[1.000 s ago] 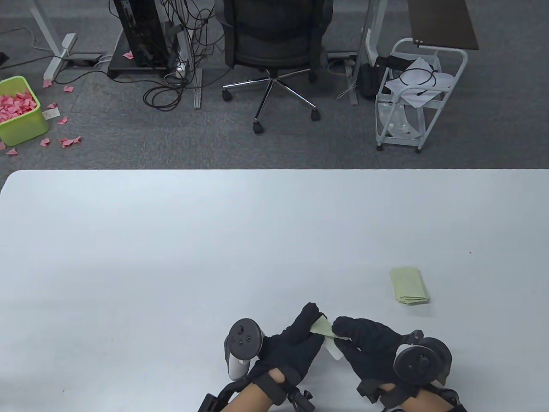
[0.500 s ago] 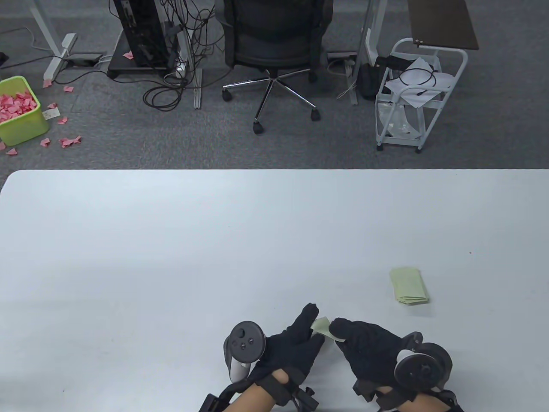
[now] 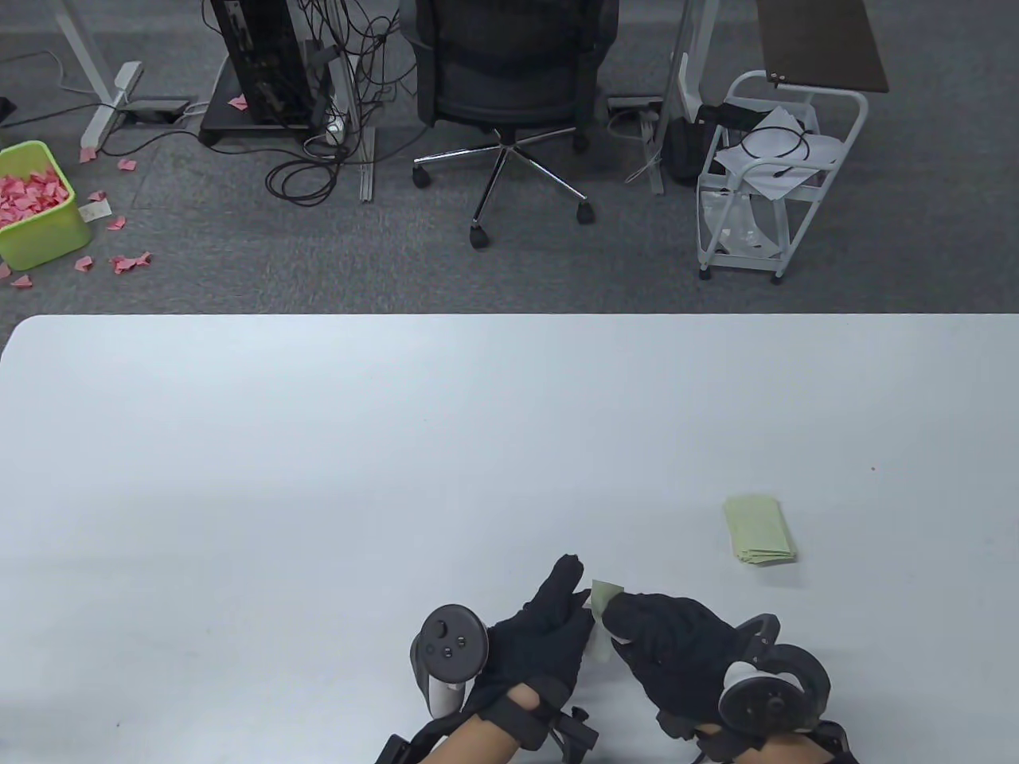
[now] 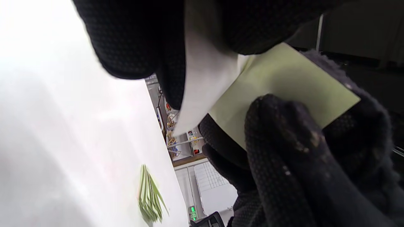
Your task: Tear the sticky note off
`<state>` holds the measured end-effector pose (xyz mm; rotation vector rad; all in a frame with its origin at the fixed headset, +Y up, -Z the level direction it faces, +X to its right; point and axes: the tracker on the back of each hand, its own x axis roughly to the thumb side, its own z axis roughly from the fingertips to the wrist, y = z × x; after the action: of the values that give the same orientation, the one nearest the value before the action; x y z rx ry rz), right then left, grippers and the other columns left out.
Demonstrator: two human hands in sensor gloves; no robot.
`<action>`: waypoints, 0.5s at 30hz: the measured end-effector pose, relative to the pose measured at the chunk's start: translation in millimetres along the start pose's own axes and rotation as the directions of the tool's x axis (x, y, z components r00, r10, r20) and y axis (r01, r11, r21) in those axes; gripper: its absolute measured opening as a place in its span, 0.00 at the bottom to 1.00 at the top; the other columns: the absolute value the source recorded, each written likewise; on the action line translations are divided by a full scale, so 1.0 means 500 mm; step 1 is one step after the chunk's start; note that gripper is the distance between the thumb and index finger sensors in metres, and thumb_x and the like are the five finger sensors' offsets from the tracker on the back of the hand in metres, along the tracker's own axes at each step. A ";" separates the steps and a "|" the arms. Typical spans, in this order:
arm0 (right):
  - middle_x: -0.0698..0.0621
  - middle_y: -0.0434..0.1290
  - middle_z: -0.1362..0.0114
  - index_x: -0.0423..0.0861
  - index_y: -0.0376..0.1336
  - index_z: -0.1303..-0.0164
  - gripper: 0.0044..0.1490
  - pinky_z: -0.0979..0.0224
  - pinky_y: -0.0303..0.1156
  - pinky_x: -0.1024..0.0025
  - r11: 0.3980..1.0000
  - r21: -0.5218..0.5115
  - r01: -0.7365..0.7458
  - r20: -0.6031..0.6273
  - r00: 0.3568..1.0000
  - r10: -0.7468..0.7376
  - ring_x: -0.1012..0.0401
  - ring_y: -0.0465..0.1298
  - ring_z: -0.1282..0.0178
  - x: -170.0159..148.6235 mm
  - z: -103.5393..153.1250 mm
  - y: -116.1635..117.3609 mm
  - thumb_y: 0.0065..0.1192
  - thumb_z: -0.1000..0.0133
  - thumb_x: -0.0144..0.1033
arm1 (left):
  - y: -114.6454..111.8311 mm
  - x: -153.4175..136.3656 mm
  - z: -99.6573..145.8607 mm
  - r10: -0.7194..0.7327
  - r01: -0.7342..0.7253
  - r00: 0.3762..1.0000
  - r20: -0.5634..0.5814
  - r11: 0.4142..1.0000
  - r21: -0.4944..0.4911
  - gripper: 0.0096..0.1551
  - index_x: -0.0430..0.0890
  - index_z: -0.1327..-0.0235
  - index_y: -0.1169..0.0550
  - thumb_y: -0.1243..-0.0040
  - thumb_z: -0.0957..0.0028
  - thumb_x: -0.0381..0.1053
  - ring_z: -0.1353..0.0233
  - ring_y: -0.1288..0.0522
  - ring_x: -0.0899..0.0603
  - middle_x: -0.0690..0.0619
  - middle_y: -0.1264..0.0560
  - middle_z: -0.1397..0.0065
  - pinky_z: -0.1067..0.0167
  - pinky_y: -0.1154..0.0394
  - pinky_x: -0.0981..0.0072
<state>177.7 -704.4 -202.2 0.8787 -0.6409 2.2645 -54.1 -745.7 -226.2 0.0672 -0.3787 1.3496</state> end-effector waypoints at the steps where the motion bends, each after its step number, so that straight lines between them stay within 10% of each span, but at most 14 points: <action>1: 0.50 0.77 0.39 0.51 0.67 0.41 0.25 0.41 0.78 0.60 1.000 -0.006 0.000 -0.014 1.000 0.000 0.54 0.82 0.44 -0.001 0.000 -0.001 0.75 0.47 0.39 | 0.001 -0.001 0.000 -0.003 0.003 1.000 0.004 1.000 0.002 0.39 0.31 0.22 0.37 0.36 0.40 0.45 0.44 0.13 0.46 0.47 0.19 0.35 0.45 0.17 0.52; 15: 0.49 0.79 0.41 0.50 0.70 0.43 0.23 0.43 0.79 0.61 0.998 -0.045 -0.043 0.024 0.999 0.044 0.53 0.84 0.47 0.004 -0.002 -0.017 0.75 0.48 0.34 | 0.020 -0.011 -0.004 -0.018 0.022 0.998 -0.060 0.998 0.064 0.37 0.28 0.25 0.33 0.35 0.41 0.43 0.49 0.11 0.45 0.45 0.17 0.39 0.49 0.16 0.52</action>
<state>182.1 -697.2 -199.8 0.8800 -0.7256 2.2723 -64.3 -748.0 -231.5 0.0842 -0.2839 1.3414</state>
